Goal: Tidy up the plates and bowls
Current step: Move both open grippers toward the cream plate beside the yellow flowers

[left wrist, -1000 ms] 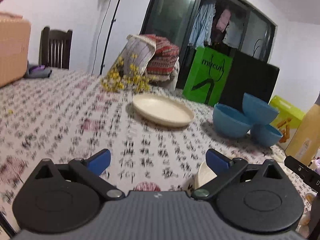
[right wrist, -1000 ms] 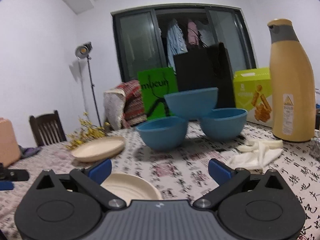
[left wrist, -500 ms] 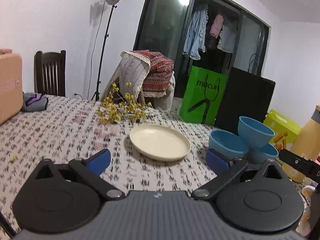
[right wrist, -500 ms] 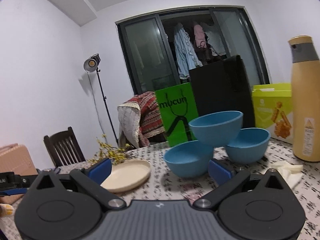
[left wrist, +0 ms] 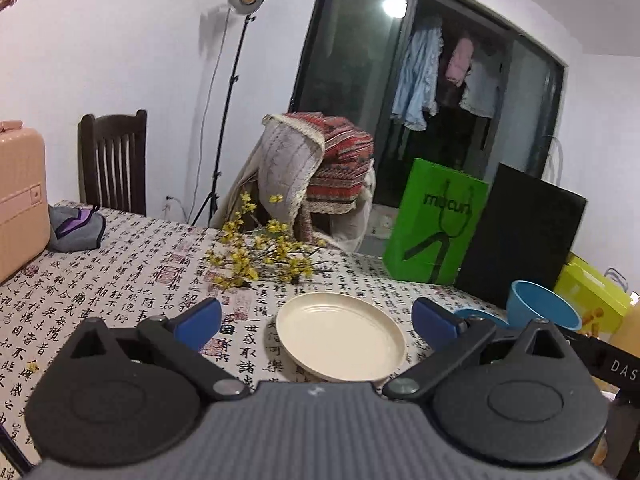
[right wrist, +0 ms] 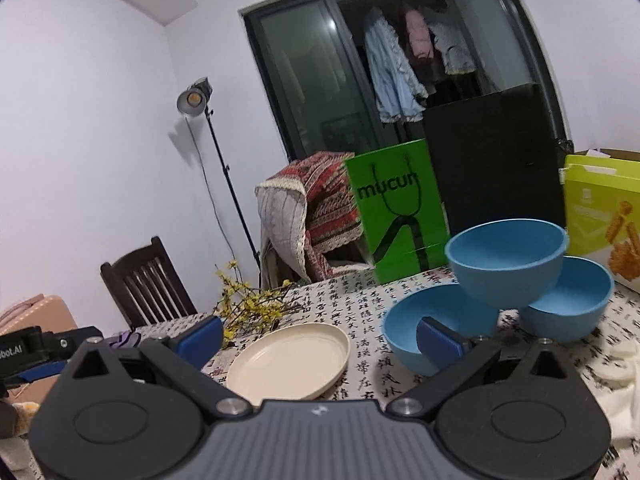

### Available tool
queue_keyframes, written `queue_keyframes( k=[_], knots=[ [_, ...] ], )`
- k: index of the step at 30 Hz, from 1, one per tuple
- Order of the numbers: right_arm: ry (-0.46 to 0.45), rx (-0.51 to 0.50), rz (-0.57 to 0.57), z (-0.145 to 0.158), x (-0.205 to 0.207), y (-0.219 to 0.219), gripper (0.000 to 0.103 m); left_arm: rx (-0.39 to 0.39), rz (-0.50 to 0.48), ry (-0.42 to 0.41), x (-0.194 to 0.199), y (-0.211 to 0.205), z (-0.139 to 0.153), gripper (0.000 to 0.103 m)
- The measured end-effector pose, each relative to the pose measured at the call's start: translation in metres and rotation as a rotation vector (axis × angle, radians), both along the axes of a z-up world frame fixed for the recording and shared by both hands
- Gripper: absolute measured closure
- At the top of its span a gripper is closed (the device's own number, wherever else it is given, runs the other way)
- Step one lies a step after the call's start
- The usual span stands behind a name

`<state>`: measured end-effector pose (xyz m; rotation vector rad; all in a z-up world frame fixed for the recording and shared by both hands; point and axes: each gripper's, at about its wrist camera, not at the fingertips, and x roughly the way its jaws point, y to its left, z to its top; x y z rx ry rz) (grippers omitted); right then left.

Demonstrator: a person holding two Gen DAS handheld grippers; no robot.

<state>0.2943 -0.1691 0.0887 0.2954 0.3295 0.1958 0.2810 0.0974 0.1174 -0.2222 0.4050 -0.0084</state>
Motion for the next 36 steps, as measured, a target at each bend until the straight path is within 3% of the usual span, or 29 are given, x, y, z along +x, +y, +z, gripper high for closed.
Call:
queue_keyframes(
  k=[17, 25, 36],
  knots=[
    [0.152, -0.071, 0.001, -0.001, 0.105, 0.033, 0.000, -0.043, 0.075, 0.056, 0.090, 0.010, -0.008, 0.000],
    [0.207, -0.122, 0.007, -0.010, 0.144, 0.053, 0.000, -0.078, 0.110, 0.136, 0.135, 0.024, -0.037, 0.000],
    [0.291, -0.189, -0.004, -0.038, 0.183, 0.074, 0.002, -0.108, 0.118, 0.252, 0.174, 0.036, -0.100, 0.000]
  ],
)
